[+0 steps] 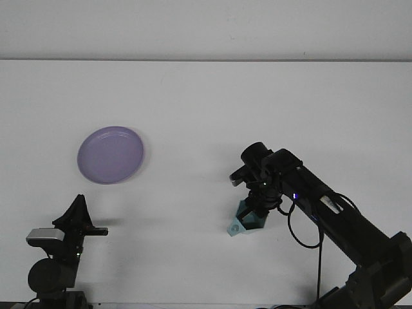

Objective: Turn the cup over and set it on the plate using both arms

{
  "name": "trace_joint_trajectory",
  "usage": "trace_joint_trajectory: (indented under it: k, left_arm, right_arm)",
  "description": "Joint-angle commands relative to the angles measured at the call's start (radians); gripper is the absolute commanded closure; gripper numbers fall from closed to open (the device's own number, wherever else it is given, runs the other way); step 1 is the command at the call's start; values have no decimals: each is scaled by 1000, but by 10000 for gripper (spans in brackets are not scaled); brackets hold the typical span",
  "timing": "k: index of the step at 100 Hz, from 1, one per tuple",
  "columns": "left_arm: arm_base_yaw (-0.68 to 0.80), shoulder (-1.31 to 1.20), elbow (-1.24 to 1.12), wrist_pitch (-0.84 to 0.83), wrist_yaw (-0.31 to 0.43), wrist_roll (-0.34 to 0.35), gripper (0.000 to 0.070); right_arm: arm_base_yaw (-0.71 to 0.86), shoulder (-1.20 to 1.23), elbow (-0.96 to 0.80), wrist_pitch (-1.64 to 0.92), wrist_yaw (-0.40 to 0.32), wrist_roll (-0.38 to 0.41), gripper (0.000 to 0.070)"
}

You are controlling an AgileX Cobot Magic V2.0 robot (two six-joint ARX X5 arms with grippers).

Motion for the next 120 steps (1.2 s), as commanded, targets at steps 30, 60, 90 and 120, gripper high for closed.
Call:
trace_joint_trajectory:
  k: [30,60,90,120]
  left_arm:
    - [-1,0,-2,2,30,-121,688]
    - [-13,45,137,-56,285,-170,688]
    - [-94,365,455,-220,429,-189,687]
    - [-304,824,914,-497,500,-97,688]
  right_arm:
    - [-17,-13,103,-23,-1,-32,316]
    - [-128,-314,121,201,-59,-2,316]
    - [-255,-765,-292,629,-55,69,317]
    - [-300,-1178,-748,944,-51,100,321]
